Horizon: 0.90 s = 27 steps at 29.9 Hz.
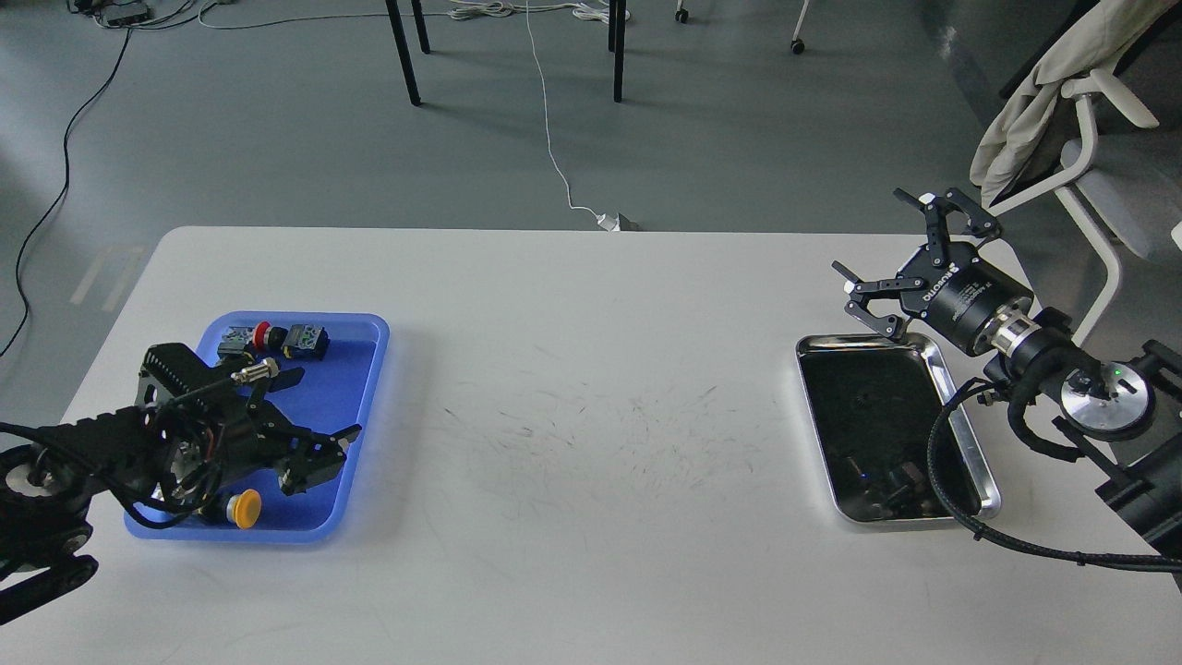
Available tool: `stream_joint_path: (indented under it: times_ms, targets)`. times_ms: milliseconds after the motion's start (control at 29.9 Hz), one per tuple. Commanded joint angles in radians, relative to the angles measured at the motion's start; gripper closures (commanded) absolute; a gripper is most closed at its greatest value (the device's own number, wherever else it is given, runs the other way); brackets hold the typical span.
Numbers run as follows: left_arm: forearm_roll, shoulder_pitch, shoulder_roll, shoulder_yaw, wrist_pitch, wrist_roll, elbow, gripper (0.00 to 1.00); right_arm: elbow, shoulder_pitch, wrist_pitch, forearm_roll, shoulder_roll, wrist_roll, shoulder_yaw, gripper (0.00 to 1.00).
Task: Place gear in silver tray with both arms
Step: 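Grasp another black gear in the blue tray with the left gripper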
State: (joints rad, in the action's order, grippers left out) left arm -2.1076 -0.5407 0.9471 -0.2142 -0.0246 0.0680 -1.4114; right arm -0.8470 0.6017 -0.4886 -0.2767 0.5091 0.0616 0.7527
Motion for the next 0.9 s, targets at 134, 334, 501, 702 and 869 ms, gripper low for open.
stream_joint_path:
  times_ms: [134, 334, 501, 702, 869]
  targets:
    - [-0.035, 0.005, -0.010, 0.001, 0.000, 0.041, 0.081, 0.06, 0.000, 0.000, 0.000, 0.004, 0.002, -0.005, 0.002, 0.02]
    - [-0.037, 0.010, -0.011, 0.001, -0.002, 0.072, 0.137, 0.12, 0.008, -0.002, 0.000, 0.007, -0.003, -0.006, -0.004, 0.02]
    - [-0.038, 0.010, -0.018, 0.001, -0.002, 0.088, 0.163, 0.25, 0.009, -0.002, 0.000, 0.008, -0.004, -0.014, -0.010, 0.02]
    - [-0.055, 0.010, -0.011, 0.003, 0.006, 0.093, 0.173, 0.48, 0.011, -0.002, 0.000, 0.010, -0.007, -0.014, -0.012, 0.02]
    - [-0.058, 0.010, -0.008, 0.001, 0.014, 0.116, 0.186, 0.52, 0.013, -0.007, 0.000, 0.010, -0.007, -0.014, -0.012, 0.02]
